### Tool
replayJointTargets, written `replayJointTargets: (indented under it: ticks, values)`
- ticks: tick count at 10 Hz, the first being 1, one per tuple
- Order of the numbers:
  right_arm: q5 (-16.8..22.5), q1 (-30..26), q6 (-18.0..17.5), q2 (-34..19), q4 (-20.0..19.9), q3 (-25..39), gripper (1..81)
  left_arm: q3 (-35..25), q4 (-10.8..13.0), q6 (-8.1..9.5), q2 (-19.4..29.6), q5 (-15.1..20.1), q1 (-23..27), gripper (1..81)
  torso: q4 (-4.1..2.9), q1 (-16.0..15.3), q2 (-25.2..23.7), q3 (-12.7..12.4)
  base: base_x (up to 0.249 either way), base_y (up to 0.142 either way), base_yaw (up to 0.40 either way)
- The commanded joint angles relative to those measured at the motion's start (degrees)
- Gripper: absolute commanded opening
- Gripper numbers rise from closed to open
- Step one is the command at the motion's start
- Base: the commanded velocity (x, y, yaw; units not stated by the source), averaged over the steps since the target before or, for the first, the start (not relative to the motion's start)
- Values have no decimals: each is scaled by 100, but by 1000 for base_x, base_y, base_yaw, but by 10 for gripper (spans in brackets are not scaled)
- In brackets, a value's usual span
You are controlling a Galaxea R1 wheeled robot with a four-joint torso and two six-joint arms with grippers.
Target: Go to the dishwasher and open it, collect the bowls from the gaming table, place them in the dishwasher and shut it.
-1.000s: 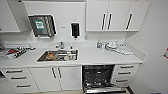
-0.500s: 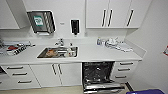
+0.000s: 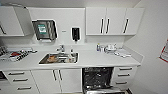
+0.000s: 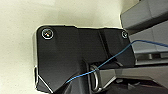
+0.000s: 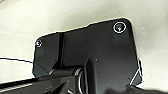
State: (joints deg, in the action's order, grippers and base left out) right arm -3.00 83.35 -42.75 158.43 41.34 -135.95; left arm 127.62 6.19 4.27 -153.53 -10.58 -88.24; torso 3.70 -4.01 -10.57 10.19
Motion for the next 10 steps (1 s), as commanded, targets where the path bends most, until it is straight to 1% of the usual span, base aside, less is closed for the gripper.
replayJointTargets:
  ticks: [1, 3, 4, 6, 8, 9, 10]
  values:
    - [221, -243, -5, -99, 41, -44, 811, -1, 5, -31, 24, 276, 153, 811, 0, 0, 0, 2, 0, 0, 0]
    - [230, -226, -14, 33, 23, -211, 811, 436, 5, -31, -247, 311, 153, 811, 0, 2, 0, -44, 0, 0, 0]
    - [230, -164, -14, 182, 41, -465, 811, 920, -13, -31, -529, 337, 152, 811, 0, 5, 0, -40, 0, 0, 0]
    - [264, -121, -14, 515, 23, -904, 811, 1596, 4, -31, -906, 451, 153, 811, 0, 5, 0, -40, 0, 0, 0]
    - [274, 46, -31, 737, -82, -1213, 811, 1924, 5, -31, -1119, 452, 152, 811, 0, 7, 0, -41, 0, 0, 0]
    - [265, 108, 65, 895, -750, -1477, 811, 1968, 5, -31, -1145, 452, 153, 811, 0, 7, 0, -41, 0, 0, 0]
    - [238, 134, 557, 1044, -1426, -1758, 811, 1968, 5, -31, -1145, 452, 144, 811, 0, 7, 0, -41, 0, 0, 0]
